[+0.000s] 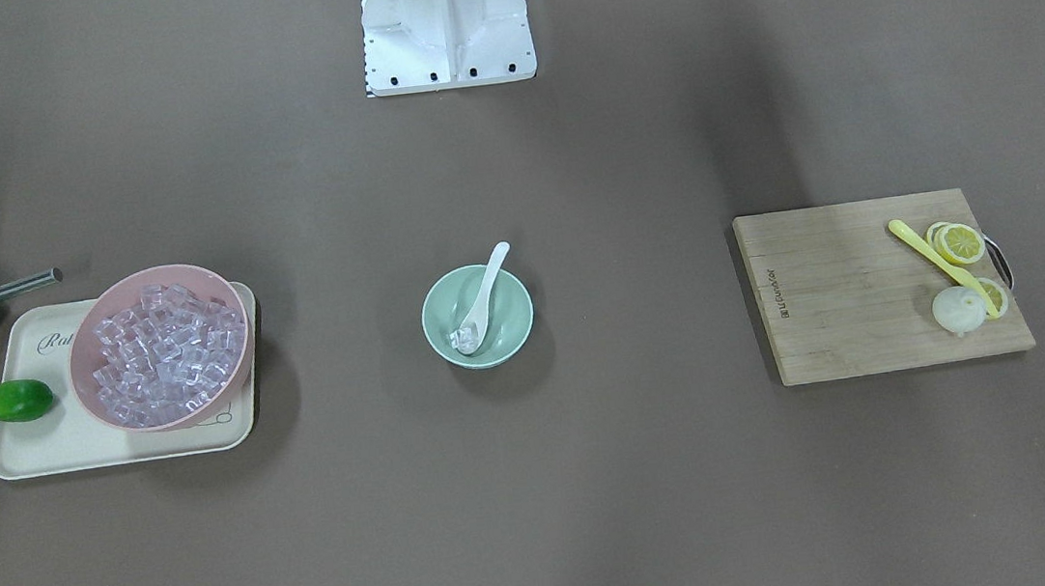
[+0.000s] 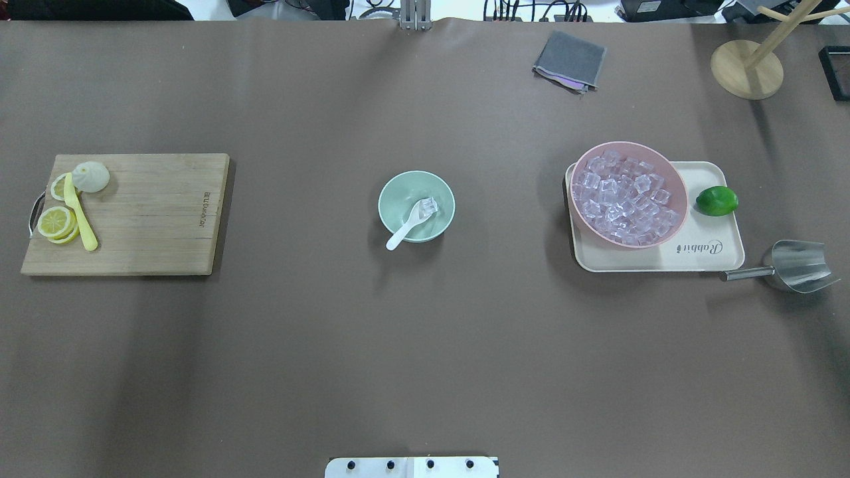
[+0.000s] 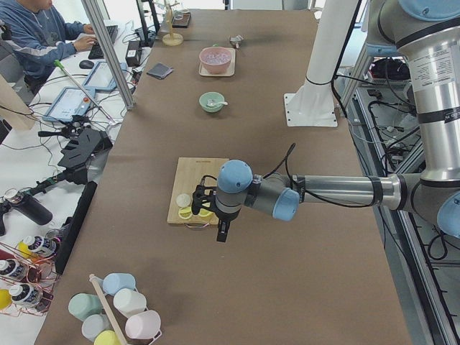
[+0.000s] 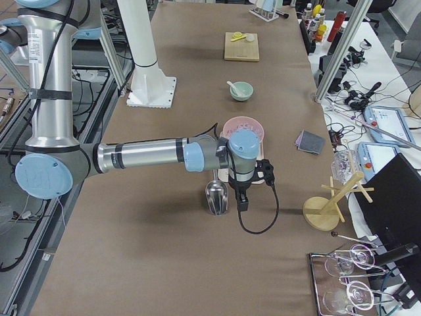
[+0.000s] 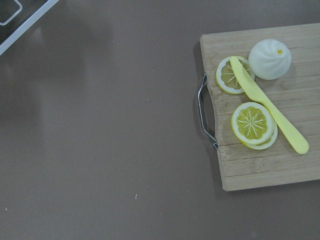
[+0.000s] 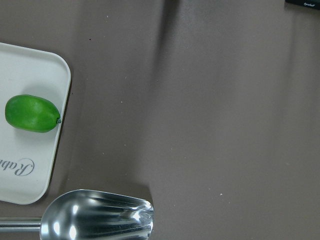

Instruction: Put spoon and ice into bowl

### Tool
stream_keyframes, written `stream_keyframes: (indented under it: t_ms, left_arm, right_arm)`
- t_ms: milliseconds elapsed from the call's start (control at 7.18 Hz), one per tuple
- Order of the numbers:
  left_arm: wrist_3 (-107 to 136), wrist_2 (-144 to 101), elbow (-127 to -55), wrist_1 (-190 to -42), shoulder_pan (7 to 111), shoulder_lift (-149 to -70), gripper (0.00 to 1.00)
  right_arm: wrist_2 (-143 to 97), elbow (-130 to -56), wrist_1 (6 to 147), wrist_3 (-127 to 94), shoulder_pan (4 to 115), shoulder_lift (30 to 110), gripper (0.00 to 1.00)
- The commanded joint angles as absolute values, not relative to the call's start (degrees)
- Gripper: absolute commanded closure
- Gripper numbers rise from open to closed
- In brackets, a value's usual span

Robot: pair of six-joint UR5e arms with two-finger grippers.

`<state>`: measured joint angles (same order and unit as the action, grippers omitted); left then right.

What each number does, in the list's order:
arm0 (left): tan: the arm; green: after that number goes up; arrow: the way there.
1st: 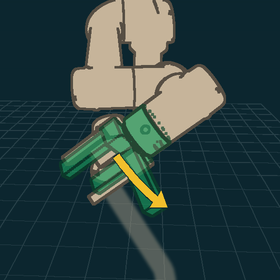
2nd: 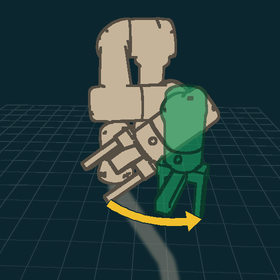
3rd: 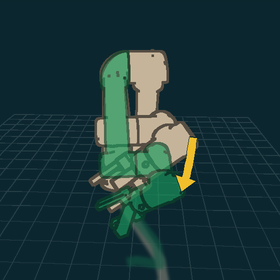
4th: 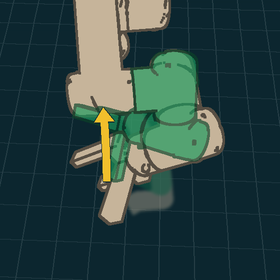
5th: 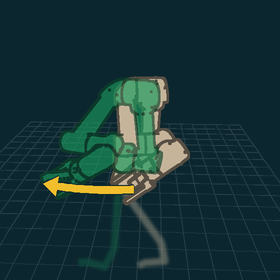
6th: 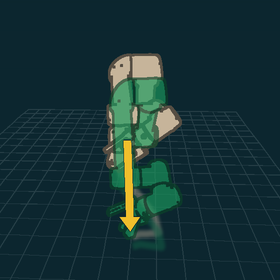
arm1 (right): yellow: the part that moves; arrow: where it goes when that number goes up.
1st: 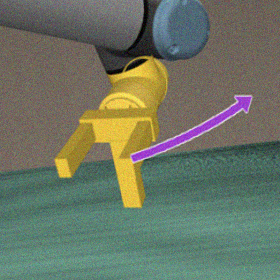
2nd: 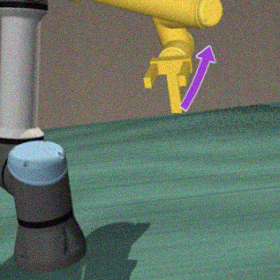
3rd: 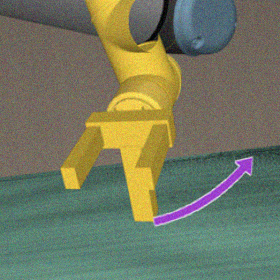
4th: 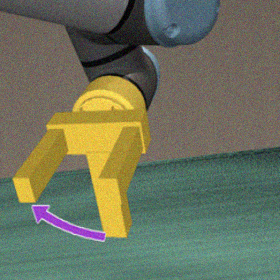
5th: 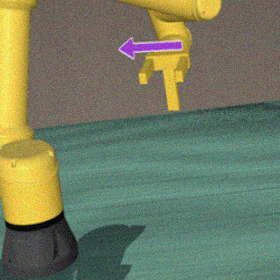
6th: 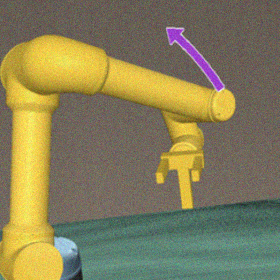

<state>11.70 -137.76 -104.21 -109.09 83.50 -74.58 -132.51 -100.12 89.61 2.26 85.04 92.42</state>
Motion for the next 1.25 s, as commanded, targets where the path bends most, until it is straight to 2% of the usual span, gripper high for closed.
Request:
stream_keyframes:
  t_ms: [0, 1115]
  left_arm:
    - [11.8, -139.7, -105.1, -104.6, 83.6, -75.3, 0.03]
    - [11.6, -138.9, -105.9, -104.6, 84.1, -76.1, 0.03]
  right_arm:
    - [-132.8, -100.8, 89.6, 2.2, 85.6, 93.4, 0.00]
    - [-132.7, -100.5, 89.5, 2.5, 86.0, 97.0, 0.00]
